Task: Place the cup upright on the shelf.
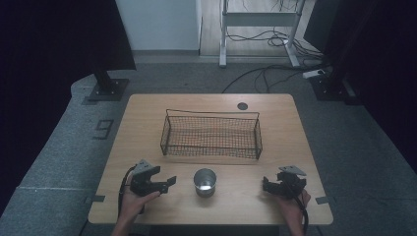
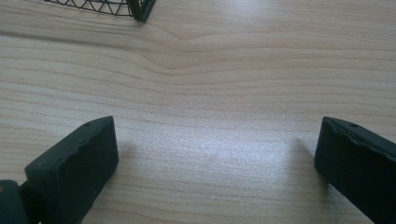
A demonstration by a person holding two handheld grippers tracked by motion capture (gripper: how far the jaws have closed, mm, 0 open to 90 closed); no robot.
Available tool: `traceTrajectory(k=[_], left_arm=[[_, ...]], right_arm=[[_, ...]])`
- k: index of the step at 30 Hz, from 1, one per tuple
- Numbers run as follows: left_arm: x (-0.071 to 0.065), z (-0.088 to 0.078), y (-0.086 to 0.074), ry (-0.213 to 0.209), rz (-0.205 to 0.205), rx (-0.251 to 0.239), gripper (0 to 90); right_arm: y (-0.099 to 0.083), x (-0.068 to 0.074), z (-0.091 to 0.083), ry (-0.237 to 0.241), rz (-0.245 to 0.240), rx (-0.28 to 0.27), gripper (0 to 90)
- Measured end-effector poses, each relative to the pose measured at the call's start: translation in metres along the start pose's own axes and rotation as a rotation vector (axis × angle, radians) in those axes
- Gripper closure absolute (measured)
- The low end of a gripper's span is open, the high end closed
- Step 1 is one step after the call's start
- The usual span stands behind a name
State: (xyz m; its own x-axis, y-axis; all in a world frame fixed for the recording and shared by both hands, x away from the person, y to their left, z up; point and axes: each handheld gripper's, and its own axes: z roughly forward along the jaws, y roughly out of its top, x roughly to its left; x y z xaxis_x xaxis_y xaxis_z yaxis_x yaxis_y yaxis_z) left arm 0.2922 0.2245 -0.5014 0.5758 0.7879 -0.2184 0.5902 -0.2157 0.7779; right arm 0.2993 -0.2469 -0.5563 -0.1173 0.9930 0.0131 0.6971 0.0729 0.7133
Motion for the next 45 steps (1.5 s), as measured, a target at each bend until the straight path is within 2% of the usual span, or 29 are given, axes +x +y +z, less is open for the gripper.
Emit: traceTrajectory(k=[11, 17, 30, 39, 45], left_arm=[[0.000, -0.004, 0.001, -0.021, -0.016, -0.008, 15.7], [-0.002, -0.007, 0.003, -0.027, -0.026, -0.033, 15.6], [-0.014, -0.008, 0.006, -0.060, -0.014, -0.057, 15.4], [-0.021, -0.005, 0.009, -0.059, -0.002, -0.052, 15.4], [-0.029, -0.003, 0.013, -0.080, 0.019, -0.049, 15.4]], right_arm=[[-0.003, -0.003, -0.003, -0.014, 0.015, -0.010, 2.5], [-0.003, -0.003, -0.003, -0.014, 0.014, -0.012, 3.2], [-0.004, -0.005, -0.005, -0.039, 0.035, -0.014, 3.4], [-0.004, -0.005, -0.004, -0.039, 0.033, -0.014, 3.2], [-0.004, -0.005, -0.004, -0.039, 0.033, -0.014, 3.3]])
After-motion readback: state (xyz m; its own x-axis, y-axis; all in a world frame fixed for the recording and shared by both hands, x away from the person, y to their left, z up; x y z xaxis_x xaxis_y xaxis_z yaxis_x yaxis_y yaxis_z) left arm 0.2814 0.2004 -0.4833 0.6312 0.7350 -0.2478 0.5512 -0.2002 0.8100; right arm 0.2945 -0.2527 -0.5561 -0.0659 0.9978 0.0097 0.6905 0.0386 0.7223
